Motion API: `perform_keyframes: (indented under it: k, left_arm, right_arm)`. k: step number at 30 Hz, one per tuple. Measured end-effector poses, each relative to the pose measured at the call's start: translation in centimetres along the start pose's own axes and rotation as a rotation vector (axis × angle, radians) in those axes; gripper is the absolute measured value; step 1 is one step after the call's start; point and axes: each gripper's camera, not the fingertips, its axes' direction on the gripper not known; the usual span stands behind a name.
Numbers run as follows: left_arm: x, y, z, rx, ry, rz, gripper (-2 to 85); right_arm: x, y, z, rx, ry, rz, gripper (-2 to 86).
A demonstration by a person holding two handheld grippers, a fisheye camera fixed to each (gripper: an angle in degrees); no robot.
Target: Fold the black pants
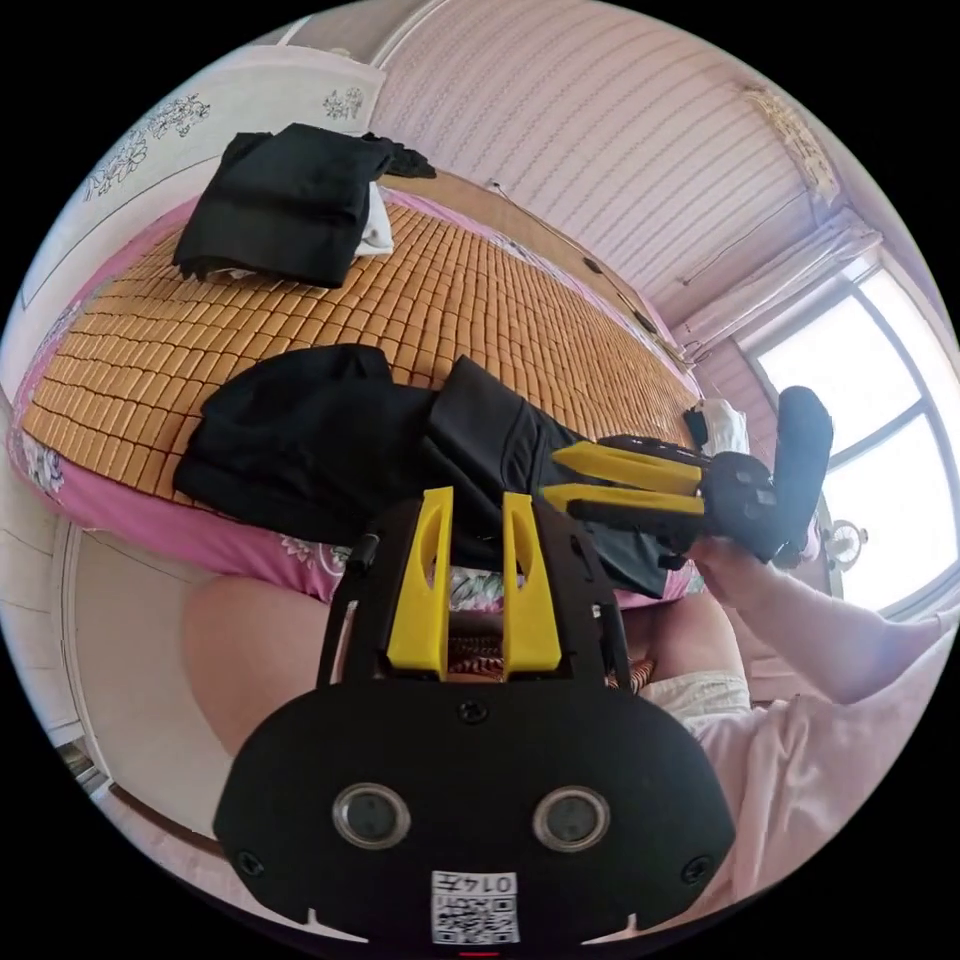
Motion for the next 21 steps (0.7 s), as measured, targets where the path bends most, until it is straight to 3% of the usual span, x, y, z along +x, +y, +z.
perform_keyframes:
  k: [3, 6, 13, 21]
  left_arm:
    - [0.2, -1.2, 3.3, -0.100, -0.004, -0.024, 9.0]
    - [0.3, -1.7, 5.5, -0.147, 0.000, -0.043, 10.0]
    - [1.8, -3.3, 6.9, -0.068, 0.109, 0.020, 11.4]
    - [0.5, -4.2, 9.2, -0.112, 0.024, -0.098, 2.2]
  right_arm:
    - [0.7, -0.3, 3.8, -0.181, -0.057, 0.028, 9.7]
    - [2.8, 0.9, 1.4, -0.099, -0.169, 0.132, 1.6]
    - [5.2, 5.5, -2.4, -0.030, -0.130, 0.282, 0.8]
    - [-1.6, 2.6, -0.5, -0.079, -0.013, -0.003, 11.0]
